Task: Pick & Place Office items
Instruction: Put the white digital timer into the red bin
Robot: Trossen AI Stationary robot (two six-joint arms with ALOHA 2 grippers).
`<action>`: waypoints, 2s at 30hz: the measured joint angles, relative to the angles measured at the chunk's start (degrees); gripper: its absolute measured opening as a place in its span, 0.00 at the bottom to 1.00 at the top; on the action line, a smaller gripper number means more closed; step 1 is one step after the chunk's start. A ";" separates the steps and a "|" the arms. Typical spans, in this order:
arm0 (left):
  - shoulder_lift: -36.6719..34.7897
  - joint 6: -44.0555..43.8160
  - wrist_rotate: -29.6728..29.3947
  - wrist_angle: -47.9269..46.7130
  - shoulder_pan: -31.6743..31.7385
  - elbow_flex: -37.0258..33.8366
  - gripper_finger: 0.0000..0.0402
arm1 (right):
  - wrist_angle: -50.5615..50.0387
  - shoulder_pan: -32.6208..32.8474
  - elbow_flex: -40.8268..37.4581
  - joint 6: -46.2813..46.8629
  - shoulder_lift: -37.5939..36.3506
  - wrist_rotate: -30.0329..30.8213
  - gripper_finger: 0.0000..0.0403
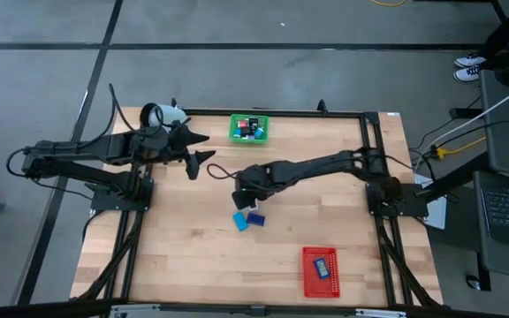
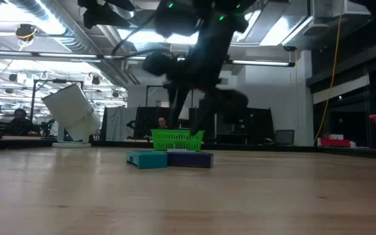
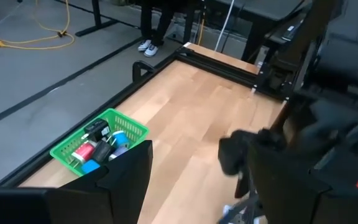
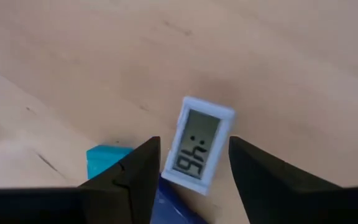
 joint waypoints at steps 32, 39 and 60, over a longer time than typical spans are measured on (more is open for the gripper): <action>-7.13 1.56 3.72 -10.38 8.94 0.02 0.64 | -0.56 -1.83 2.19 0.07 6.61 -3.10 0.64; -7.13 1.51 4.07 -10.43 8.93 0.02 0.64 | -1.75 -1.81 2.54 0.30 8.64 -3.53 0.65; -7.13 1.47 4.09 -10.80 8.92 0.02 0.64 | -2.51 -2.06 4.87 -1.05 8.49 -4.17 0.38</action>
